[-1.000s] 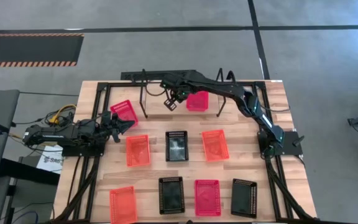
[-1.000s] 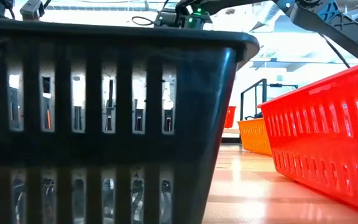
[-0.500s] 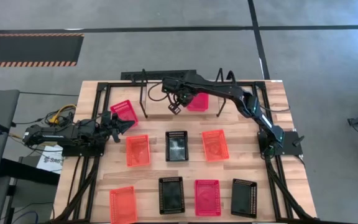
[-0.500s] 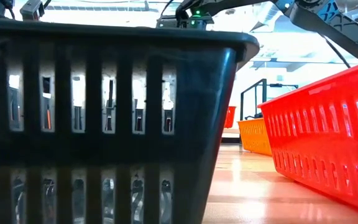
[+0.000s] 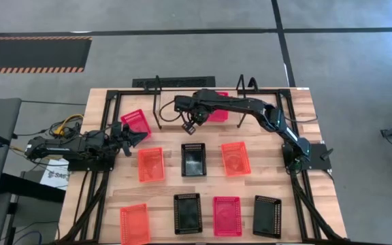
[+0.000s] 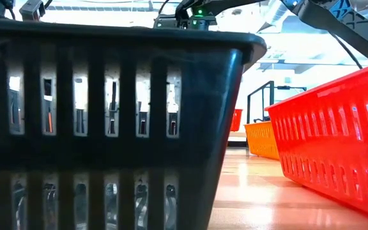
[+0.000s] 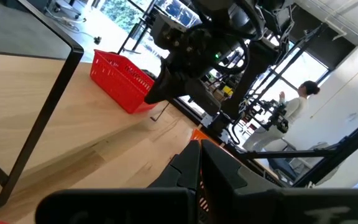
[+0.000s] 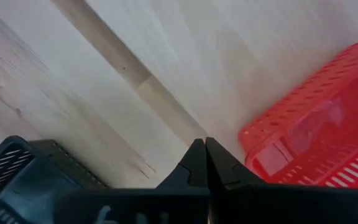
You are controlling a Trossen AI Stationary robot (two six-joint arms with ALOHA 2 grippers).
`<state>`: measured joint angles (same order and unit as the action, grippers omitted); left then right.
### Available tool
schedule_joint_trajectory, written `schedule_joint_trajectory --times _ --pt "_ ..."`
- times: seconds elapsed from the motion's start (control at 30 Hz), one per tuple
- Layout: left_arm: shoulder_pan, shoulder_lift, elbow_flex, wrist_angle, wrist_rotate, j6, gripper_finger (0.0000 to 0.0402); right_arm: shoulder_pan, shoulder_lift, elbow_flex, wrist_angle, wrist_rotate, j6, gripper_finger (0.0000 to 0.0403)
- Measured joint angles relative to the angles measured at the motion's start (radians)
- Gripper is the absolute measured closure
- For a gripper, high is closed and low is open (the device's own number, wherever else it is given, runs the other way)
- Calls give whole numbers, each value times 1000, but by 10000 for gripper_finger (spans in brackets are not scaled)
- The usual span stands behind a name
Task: Stack baskets on shelf by color
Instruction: Put the top right red bin on the shelf, then put the middle right orange bin on the shelf
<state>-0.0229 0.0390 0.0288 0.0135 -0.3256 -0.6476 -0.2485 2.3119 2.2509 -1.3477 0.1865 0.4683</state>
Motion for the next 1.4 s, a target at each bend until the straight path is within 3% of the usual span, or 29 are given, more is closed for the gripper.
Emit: schedule_joint_trajectory --times 0.67,0.93,1.07,1.4 --pt "0 0 0 0 2 0 401 -46 0 1 -95 25 2 403" --pt "0 0 0 0 3 0 401 52 -9 108 -151 26 30 403" --pt "0 0 0 0 3 0 401 121 -101 70 -228 31 135 401" --pt "0 2 0 -1 14 2 401 294 -386 8 -222 134 424 392"
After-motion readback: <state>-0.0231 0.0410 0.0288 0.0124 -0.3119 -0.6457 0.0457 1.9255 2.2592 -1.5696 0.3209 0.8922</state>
